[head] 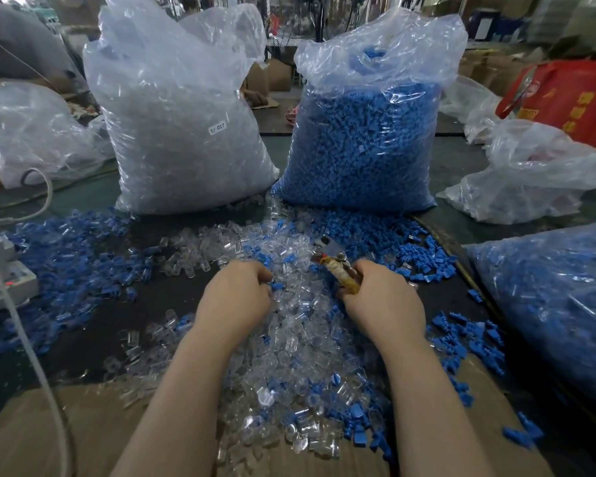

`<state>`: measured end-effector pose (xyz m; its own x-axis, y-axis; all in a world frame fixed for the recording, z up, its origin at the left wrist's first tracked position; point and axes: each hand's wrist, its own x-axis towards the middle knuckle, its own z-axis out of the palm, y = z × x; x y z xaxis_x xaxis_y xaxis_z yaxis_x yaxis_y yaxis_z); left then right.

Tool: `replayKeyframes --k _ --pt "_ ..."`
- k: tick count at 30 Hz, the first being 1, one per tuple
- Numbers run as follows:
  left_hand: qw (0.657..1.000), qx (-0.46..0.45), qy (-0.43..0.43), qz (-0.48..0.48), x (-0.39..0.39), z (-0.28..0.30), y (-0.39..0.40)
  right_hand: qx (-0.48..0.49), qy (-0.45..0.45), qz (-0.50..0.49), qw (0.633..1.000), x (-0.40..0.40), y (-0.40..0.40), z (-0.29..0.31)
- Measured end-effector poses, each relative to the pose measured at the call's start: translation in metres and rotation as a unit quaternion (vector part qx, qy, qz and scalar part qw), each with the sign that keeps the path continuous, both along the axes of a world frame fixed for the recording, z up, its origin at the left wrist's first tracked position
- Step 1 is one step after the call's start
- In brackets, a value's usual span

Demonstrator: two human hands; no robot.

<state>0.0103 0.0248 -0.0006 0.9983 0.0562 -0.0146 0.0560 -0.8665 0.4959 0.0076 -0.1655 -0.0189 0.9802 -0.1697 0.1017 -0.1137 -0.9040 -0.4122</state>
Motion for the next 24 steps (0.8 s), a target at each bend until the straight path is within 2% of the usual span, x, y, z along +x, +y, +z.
replayKeyframes --k 3,7,10,24 --pt "0.998 -0.054 0.013 -0.020 -0.0005 0.0033 -0.0005 -0.009 0.004 -0.002 1.000 0.0009 0.0016 -0.0012" --pt "0.995 -0.069 0.060 -0.047 -0.0030 0.0056 -0.0003 -0.013 0.006 -0.001 1.000 0.0022 0.0023 -0.0021" --pt "0.996 -0.073 0.048 -0.032 -0.0024 0.0062 -0.0002 -0.012 0.017 0.000 1.000 0.0023 0.0043 -0.0013" --pt "0.973 -0.226 -0.030 0.030 -0.0042 0.0089 -0.0042 -0.019 0.041 0.022 0.999 0.0022 0.0055 0.0009"
